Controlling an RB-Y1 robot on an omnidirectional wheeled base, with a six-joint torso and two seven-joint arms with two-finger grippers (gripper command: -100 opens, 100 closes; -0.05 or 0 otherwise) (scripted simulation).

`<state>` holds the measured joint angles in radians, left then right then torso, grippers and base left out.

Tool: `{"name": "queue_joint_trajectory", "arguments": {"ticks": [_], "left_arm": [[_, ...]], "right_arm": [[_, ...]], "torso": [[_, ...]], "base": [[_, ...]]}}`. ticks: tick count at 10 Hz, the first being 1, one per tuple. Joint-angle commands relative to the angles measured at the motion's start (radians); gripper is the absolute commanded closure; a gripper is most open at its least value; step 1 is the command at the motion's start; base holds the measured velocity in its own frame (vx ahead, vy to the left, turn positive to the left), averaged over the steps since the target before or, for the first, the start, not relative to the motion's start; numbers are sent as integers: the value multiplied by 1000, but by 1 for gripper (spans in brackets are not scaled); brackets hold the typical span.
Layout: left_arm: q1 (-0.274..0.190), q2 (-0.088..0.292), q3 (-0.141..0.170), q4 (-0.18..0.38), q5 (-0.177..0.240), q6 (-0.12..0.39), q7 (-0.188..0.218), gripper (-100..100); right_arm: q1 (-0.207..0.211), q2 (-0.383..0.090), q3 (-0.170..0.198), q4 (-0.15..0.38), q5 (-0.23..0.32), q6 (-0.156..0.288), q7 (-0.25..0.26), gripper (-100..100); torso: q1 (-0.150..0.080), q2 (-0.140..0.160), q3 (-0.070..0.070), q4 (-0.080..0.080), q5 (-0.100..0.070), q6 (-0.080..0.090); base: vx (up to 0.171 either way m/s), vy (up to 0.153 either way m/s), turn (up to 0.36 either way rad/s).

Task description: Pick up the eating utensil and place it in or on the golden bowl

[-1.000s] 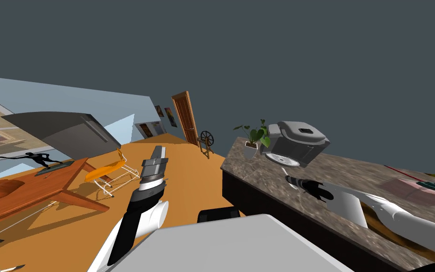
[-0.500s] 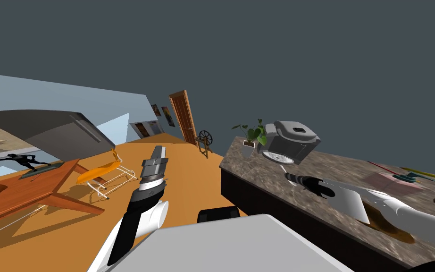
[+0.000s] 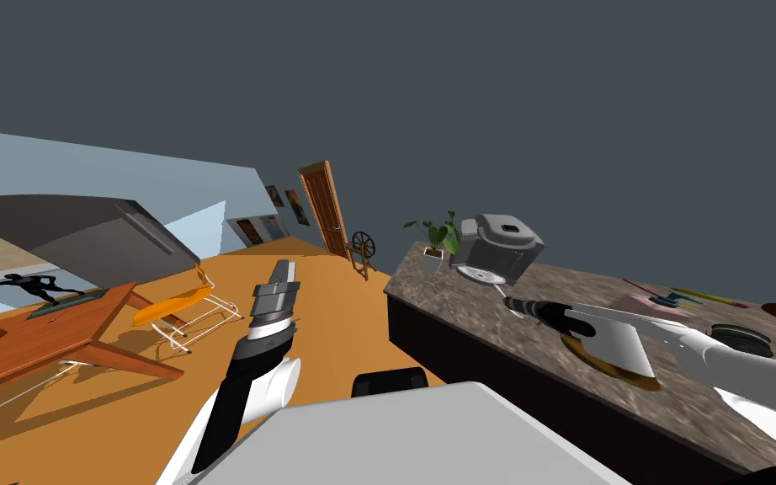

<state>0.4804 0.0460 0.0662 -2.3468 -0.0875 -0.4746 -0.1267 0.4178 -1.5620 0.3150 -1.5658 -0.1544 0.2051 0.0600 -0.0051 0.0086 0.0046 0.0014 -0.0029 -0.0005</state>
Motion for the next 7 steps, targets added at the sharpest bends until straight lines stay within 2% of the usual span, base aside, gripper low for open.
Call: {"name": "queue_joint_trajectory", "arguments": {"ticks": [1, 5, 7], "left_arm": [[0, 0, 0, 0, 0, 0, 0, 0], [0, 0, 0, 0, 0, 0, 0, 0], [0, 0, 0, 0, 0, 0, 0, 0]], "right_arm": [[14, -31, -21, -27, 4, -5, -12, 100], [29, -103, -40, -80, 2, -20, -29, 100], [39, -151, -39, -120, -16, -21, -33, 100]], "torso": [[0, 0, 0, 0, 0, 0], [-1, 1, 1, 0, -1, 0], [-2, 4, 2, 0, -1, 1]], "base": [[-115, -85, -37], [-105, -88, -50], [-147, -118, -123]]}}
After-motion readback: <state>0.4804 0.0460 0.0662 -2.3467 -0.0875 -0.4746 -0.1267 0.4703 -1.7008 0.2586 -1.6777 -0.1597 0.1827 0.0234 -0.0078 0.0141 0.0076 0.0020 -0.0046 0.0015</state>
